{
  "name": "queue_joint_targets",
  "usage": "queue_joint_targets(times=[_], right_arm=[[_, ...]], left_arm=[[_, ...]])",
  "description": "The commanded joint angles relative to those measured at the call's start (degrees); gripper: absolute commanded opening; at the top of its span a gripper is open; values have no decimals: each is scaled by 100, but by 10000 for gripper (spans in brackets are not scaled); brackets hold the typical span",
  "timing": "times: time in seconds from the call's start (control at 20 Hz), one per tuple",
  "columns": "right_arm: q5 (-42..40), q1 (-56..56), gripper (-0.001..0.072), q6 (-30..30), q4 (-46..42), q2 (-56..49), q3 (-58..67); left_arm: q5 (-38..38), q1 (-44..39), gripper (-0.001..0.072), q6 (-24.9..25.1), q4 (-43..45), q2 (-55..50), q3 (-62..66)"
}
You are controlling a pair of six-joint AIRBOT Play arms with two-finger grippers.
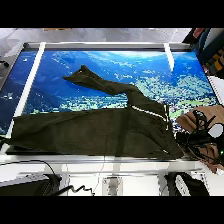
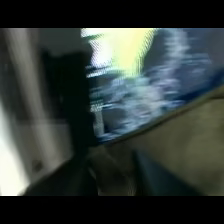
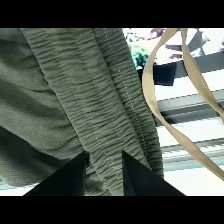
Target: Fold the clothes and pants, and hang the long-sleeved shirts on hangers.
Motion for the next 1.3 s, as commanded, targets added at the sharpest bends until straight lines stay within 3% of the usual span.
queue_joint_targets(times=[0.0, 0.15, 0.25, 0.3, 0.5, 0.65, 0.8, 0.85, 0.9, 0.95, 1.1, 1.25], right_arm=[[-9, -2, 257, 0, -2, 2, -2], [-13, -2, 257, -2, -7, 2, -2], [-13, -2, 257, 0, -4, 2, -2], [-13, -2, 257, 0, -4, 2, -2], [-11, -2, 257, 0, -7, 2, -2], [-13, -2, 257, 0, -7, 2, -2], [15, -2, 257, 0, -7, 2, -2], [9, -2, 257, 0, -4, 2, -2], [7, -2, 257, 0, -4, 2, -2], [-11, -2, 257, 0, -4, 2, -2], [-11, -2, 257, 0, -4, 2, -2], [-42, -2, 257, 0, -4, 0, -2]], left_arm=[[306, -400, 21, 925, -929, 0, 138], [221, -671, 21, 1917, -1696, 181, 802], [-278, -734, 20, 2745, -1182, 417, 1375], [-501, -732, 19, 2931, -546, 605, 1515], [-1165, -693, 19, 2356, 2769, 1086, 1250], [-1110, -474, 20, 2516, 3023, 1047, 413], [-293, -393, 36, 2516, 3073, 905, -396], [-140, -398, 193, 2516, 3071, 835, -461], [0, -428, 515, 2511, 3071, 789, -457], [201, -461, 673, 2352, 3080, 798, -448], [463, -483, 663, 1488, 3088, 804, -186], [509, -560, 663, 1231, 2756, 802, 160]])
